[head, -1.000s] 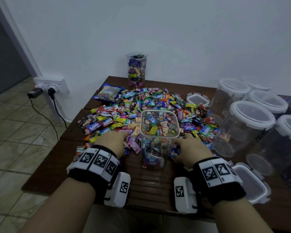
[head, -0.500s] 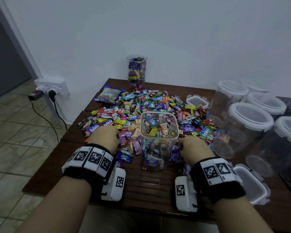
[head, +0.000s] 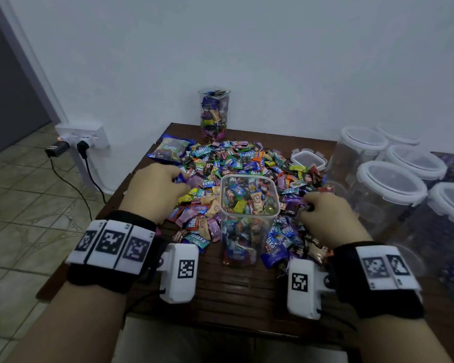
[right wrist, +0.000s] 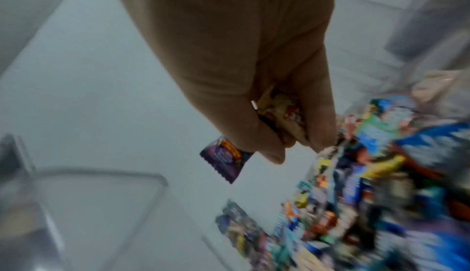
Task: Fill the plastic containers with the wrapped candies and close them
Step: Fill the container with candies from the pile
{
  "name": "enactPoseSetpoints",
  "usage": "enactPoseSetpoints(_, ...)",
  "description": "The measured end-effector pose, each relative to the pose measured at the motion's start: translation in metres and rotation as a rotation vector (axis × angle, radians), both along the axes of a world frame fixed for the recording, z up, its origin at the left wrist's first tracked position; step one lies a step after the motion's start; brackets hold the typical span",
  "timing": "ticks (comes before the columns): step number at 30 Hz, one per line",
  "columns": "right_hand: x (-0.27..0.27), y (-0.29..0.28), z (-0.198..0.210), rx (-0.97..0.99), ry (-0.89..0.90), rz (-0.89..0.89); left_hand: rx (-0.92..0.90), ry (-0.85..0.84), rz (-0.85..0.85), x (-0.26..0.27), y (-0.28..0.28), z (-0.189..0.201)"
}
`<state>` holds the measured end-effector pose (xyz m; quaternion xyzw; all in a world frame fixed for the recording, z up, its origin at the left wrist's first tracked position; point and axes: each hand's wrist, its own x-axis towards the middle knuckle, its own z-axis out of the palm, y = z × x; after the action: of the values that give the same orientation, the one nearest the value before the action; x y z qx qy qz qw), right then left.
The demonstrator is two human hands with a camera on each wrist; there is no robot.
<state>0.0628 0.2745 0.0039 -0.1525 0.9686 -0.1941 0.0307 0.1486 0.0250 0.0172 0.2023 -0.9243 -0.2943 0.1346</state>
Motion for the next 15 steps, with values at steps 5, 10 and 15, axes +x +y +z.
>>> enactPoseSetpoints(5, 0.013, 0.0, 0.046, -0.348, 0.139, 0.103, 0.26, 0.225, -0.032, 0.004, 0.007, 0.013)
enactPoseSetpoints(10, 0.027, -0.026, 0.07, -0.526, 0.115, 0.304, 0.432, 0.298, -0.104, 0.003, 0.018, 0.027)
enactPoseSetpoints(15, 0.032, -0.048, 0.058, -0.478, 0.077, 0.367, 0.533, 0.349, -0.163, 0.003, 0.03, 0.039)
